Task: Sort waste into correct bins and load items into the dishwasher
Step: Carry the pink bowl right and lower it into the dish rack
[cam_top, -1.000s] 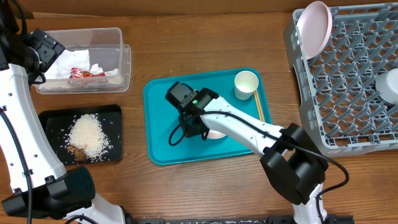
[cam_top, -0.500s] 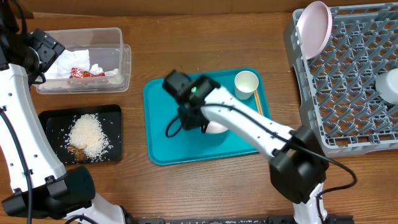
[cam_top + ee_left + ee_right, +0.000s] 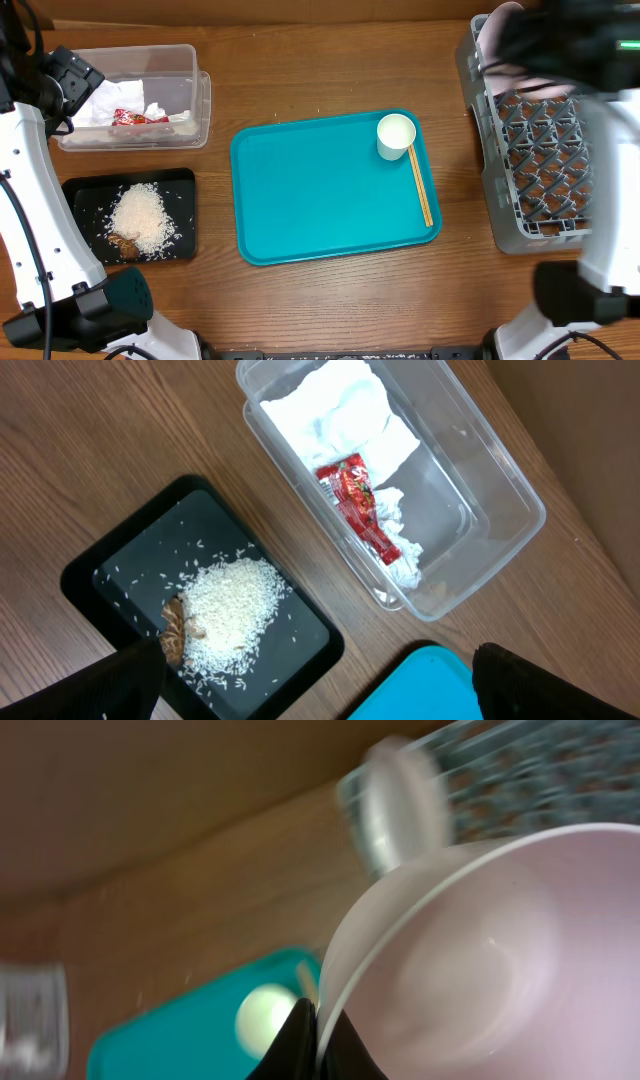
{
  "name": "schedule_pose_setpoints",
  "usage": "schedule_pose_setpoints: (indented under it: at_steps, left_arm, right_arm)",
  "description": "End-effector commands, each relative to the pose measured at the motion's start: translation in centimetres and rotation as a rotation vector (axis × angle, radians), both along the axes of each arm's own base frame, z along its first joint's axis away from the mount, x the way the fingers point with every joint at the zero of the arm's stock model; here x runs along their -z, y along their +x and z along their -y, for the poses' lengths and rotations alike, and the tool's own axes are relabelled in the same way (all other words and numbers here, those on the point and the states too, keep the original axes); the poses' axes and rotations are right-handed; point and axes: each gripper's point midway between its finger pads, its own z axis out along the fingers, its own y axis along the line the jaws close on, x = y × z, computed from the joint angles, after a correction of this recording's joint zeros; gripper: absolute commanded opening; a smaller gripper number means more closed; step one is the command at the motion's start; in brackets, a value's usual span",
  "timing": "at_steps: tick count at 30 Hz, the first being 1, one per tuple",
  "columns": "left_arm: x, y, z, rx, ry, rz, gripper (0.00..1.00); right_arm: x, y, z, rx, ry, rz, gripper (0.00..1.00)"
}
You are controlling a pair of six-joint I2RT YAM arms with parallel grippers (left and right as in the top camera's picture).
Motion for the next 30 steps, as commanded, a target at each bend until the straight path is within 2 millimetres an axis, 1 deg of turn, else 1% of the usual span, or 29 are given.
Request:
schedule_pose_setpoints:
  at_steps: [1,3,5,8,10,12,15,16,18,20,22,24,28,30]
  left_arm:
    - [0.3,0.2,0.0,0.017,0.016,-0.015,1.00]
    - [0.3,0.2,0.0,0.017,0.016,-0.015,1.00]
    - [0.3,0.2,0.0,0.017,0.016,-0.015,1.00]
    - [0.3,0.2,0.0,0.017,0.016,-0.015,1.00]
    - [0.3,0.2,0.0,0.017,0.016,-0.015,1.00]
    - [0.3,0.2,0.0,0.017,0.016,-0.015,1.00]
    - [0.3,0.2,0.0,0.017,0.016,-0.015,1.00]
    - [0.3,0.2,0.0,0.017,0.016,-0.015,1.00]
    - [0.3,0.2,0.0,0.017,0.016,-0.015,1.00]
    - [0.3,0.2,0.0,0.017,0.016,-0.015,1.00]
    - [0.3,0.2,0.0,0.017,0.016,-0.015,1.00]
    - [0.3,0.2,0.0,0.017,0.016,-0.015,1.00]
    - [0.3,0.2,0.0,0.017,0.016,-0.015,1.00]
    - [0.3,0.2,0.0,0.017,0.016,-0.015,1.00]
  right_arm:
    - [-1.3,-0.5,5.8,-0.012,0.142,0.061,0.04]
    - [-0.5,-0.8,9.7,0.020,0.234,0.068,0.04]
    - [0.6,-1.2,12.8,0.043,0.329,0.071,0.04]
    - [3.0,-1.7,16.4,0.083,0.501,0.066,0.04]
    - [4.6,-1.7,17.5,0.061,0.592,0.073,0.04]
    - [6.7,-1.5,18.4,0.037,0.677,0.078,0.04]
    - [10.1,-1.0,19.2,0.044,0.765,0.063,0.04]
    - [11.2,-0.8,19.3,0.039,0.795,0.062,0.04]
    - [12.5,-0.2,19.0,0.004,0.866,0.092,0.04]
    - [12.8,0.2,18.4,-0.055,0.944,0.149,0.04]
    - [12.4,0.5,17.9,-0.120,1.005,0.215,0.04]
    - [12.3,0.7,17.8,-0.159,1.029,0.254,0.04]
    - [14.3,0.7,18.1,-0.109,1.012,0.202,0.04]
    - [15.9,0.7,18.6,-0.064,0.983,0.154,0.04]
